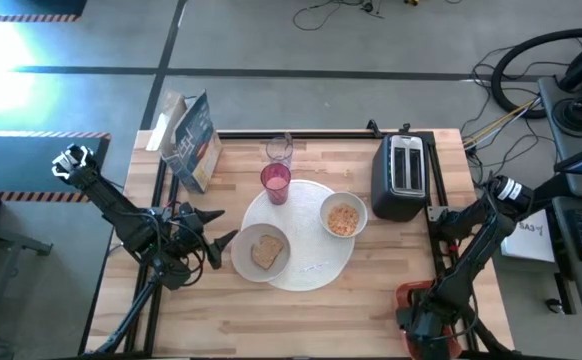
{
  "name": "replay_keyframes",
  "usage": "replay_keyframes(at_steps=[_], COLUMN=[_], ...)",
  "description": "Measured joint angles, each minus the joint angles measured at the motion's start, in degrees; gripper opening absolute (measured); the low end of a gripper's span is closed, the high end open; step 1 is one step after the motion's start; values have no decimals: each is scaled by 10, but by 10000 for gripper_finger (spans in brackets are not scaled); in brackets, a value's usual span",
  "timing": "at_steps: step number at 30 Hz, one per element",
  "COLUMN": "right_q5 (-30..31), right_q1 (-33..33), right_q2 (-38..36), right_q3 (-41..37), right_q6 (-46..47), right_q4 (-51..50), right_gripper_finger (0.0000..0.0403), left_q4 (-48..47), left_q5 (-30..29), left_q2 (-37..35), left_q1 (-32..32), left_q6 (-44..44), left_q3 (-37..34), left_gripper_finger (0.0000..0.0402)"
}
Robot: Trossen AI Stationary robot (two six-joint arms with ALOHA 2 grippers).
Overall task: Arrange a breakfast setting
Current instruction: Put the apple on the white table mat to the bottom of the brown plate
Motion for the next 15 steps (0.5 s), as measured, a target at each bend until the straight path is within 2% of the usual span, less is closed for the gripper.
replay_keyframes(at_steps=[5, 15], right_q5=[-10, -19], right_q1=[0, 0], right_q2=[-1, -6], right_q3=[2, 42], right_q6=[60, 32], right_q4=[-18, -50], right_gripper_finger=[98, 161], left_q4=[0, 2], left_q5=[0, 0], left_q2=[0, 0], left_q1=[0, 0], left_q6=[0, 5], left_q3=[0, 0], left_gripper_finger=[307, 307])
